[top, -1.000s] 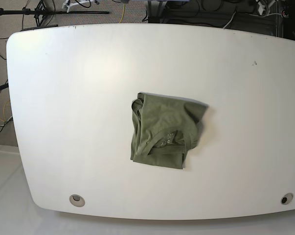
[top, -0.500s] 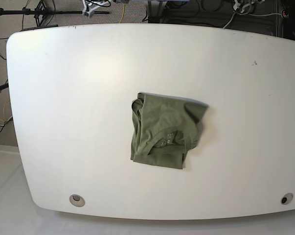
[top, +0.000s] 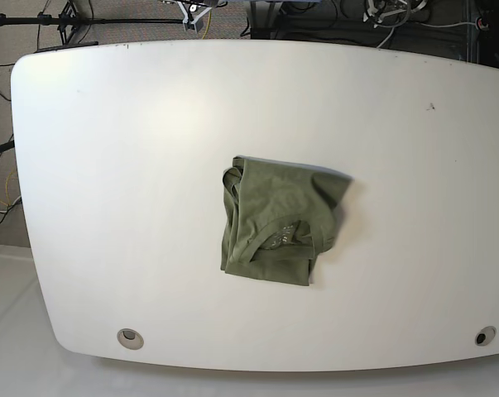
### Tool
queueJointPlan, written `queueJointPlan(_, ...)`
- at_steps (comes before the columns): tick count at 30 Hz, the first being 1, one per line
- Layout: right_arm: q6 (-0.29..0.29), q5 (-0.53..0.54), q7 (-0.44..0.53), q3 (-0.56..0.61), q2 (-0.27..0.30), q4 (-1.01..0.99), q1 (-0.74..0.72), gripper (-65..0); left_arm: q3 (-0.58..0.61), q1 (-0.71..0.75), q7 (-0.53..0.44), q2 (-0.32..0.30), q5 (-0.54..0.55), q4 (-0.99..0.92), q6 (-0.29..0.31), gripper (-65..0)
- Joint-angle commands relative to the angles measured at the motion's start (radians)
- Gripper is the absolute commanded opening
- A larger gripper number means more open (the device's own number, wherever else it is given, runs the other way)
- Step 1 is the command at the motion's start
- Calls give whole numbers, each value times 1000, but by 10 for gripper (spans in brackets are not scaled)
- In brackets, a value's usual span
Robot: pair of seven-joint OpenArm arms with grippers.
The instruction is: Fold the T-shirt properly
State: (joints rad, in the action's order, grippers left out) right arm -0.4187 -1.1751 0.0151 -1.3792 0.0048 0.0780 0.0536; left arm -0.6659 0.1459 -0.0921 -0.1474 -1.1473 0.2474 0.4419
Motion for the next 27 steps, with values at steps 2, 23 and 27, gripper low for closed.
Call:
queueJointPlan(2, -4, 1, 1, 1, -19, 1, -18, -650, 42, -13, 9, -18, -4, 5, -7, -396)
queueJointPlan(23, -4, 5, -2, -6, -24, 3, -24, -650, 180, -104, 9, 6, -4, -135, -7, -396)
queueJointPlan(27, -4, 5, -2, -6, -24, 3, -24, -650, 206, -104, 9, 6, -4, -135, -7, -396)
